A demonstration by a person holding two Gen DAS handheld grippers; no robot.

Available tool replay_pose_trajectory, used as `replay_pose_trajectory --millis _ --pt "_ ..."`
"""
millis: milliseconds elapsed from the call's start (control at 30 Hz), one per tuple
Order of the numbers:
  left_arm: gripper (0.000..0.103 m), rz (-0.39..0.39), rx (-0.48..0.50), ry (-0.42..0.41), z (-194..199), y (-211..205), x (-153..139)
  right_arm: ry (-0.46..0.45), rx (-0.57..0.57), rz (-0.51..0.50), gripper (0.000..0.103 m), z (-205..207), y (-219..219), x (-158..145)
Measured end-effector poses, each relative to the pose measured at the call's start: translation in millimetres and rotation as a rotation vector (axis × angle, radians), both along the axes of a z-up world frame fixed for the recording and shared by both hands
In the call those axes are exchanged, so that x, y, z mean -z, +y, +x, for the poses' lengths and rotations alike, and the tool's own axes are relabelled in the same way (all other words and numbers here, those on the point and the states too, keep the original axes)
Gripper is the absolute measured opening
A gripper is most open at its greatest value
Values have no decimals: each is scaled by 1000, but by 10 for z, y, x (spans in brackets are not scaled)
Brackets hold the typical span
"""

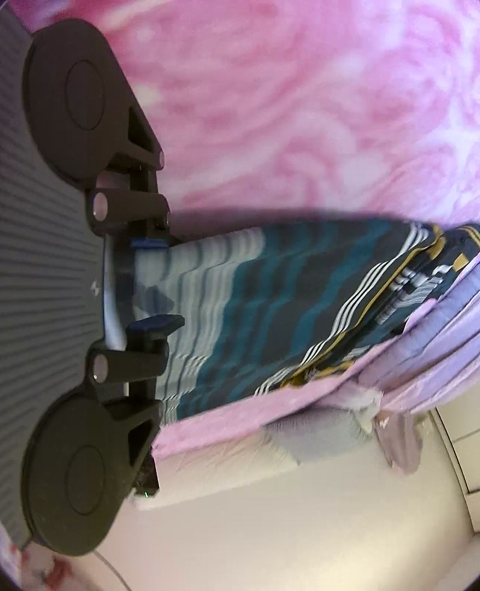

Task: Fold large clothes
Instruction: 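Grasp the hem with both grippers and lift it toward the collar, then lay the hem over the collar with both grippers and release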

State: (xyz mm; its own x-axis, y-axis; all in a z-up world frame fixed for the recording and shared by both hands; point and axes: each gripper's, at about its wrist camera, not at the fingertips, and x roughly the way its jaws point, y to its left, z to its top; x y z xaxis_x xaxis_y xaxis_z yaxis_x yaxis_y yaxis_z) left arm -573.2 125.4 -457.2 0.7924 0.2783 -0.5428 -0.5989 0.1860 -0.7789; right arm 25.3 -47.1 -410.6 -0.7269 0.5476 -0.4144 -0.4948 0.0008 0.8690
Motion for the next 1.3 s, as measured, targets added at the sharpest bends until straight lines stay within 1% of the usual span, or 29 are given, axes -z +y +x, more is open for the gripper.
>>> replay_pose_trajectory --millis 33,100,133,167,200,233,267,300,333,400,433,500,633,700,833,933,1033,1100,1133,1200,1300 --pt "28 1 7 -13 -11 -63 16 -5 2 8 41 -33 -100 -5" --pt "28 31 22 -31 -26 -128 29 -37 34 30 38 -84 -214 -37" --pt "28 52 42 -25 -4 -128 24 -53 52 33 29 -102 -237 -52" --pt "27 70 56 -23 5 -147 8 -69 71 27 16 -125 -236 -41" --pt "21 80 60 -15 22 -153 2 -82 93 14 6 -148 -239 -22" --pt "12 81 55 -10 27 -158 -4 -82 128 -18 4 -150 -253 5" --pt "10 84 42 -9 -3 -168 -13 -52 162 -33 4 -138 -282 24" --pt "8 82 27 -7 -21 -170 -29 -41 191 -36 4 -136 -324 7" --pt "7 92 13 -9 -47 -187 -67 -57 208 -48 4 -136 -345 -25" --pt "4 155 -11 4 -87 -249 -171 -79 234 -38 4 -179 -428 -172" --pt "4 177 -19 7 -115 -280 -209 -78 245 -29 4 -194 -461 -255" --pt "4 193 -50 -5 -211 -357 -266 -75 267 -6 3 -262 -558 -429" --pt "4 249 -102 -41 -439 -616 -455 -66 295 10 3 -460 -816 -673" --pt "4 282 -97 -19 -512 -843 -533 -62 298 14 3 -572 -1032 -725" --pt "4 269 -113 -26 -750 -1372 -560 -49 317 -8 4 -847 -1561 -791" --pt "3 225 -146 -70 -950 -1815 -546 -28 331 -13 4 -1061 -2050 -817" --pt "3 184 -154 -80 -1104 -2181 -538 -8 347 -27 4 -1282 -2507 -837" --pt "3 168 -152 -78 -1197 -2341 -555 -14 349 -50 4 -1393 -2682 -823" --pt "3 167 -147 -67 -1206 -2376 -565 -19 350 -64 4 -1423 -2746 -818" --pt "3 181 -141 -58 -1197 -2375 -622 -16 348 -66 4 -1438 -2732 -837" --pt "4 223 -134 -79 -1123 -2205 -813 -26 315 -12 4 -1377 -2540 -1019"
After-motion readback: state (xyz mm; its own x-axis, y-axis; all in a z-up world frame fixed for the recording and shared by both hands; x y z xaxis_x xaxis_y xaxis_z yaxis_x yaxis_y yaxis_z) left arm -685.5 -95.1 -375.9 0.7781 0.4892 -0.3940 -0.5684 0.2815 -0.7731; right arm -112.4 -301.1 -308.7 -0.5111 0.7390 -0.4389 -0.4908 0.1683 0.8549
